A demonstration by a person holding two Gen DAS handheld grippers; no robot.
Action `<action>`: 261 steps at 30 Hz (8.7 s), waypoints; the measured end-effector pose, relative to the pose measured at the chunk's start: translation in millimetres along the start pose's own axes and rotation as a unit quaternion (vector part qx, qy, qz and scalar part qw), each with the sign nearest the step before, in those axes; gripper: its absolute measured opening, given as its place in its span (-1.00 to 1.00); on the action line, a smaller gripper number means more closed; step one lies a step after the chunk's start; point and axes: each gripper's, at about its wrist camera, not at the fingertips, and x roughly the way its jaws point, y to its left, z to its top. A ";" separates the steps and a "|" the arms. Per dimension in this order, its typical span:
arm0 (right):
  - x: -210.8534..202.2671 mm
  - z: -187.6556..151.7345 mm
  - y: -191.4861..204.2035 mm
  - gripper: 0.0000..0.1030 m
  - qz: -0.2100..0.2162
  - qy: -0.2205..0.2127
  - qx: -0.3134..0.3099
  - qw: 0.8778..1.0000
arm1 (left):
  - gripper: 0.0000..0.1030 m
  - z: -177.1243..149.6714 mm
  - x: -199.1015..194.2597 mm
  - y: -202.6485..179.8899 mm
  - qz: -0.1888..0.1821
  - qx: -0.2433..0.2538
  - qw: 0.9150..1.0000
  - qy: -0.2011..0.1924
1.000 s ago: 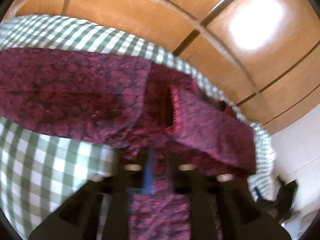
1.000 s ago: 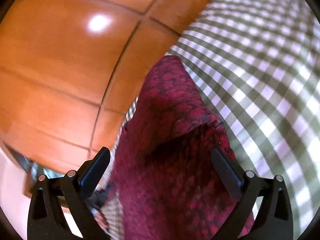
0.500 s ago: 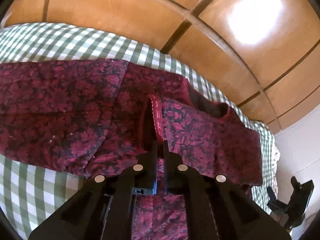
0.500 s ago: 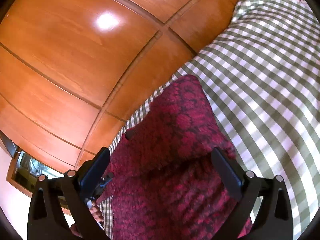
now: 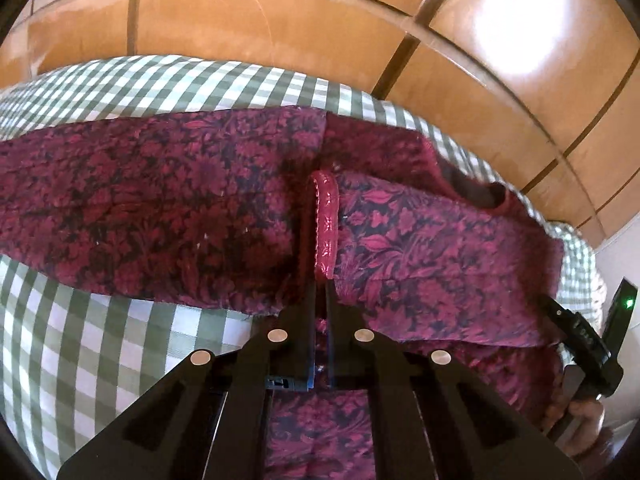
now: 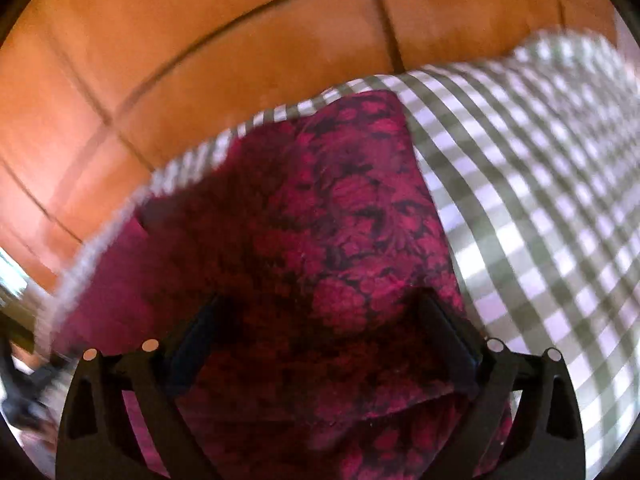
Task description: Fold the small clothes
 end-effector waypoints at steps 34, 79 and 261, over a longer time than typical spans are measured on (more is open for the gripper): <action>-56.2 -127.9 75.4 0.97 -0.035 -0.002 -0.115 0.993 | 0.50 -7.6 -140.5 358.4 -0.008 -0.438 0.888 -0.144; -82.6 -101.8 77.9 0.94 0.083 -0.007 -0.032 0.996 | 0.29 -27.2 -81.6 -4.9 -0.071 0.098 0.991 -0.057; -196.6 -247.9 -42.7 -0.28 0.015 0.105 -0.051 0.993 | -0.60 -213.4 -132.7 11.3 -0.122 0.156 0.968 0.156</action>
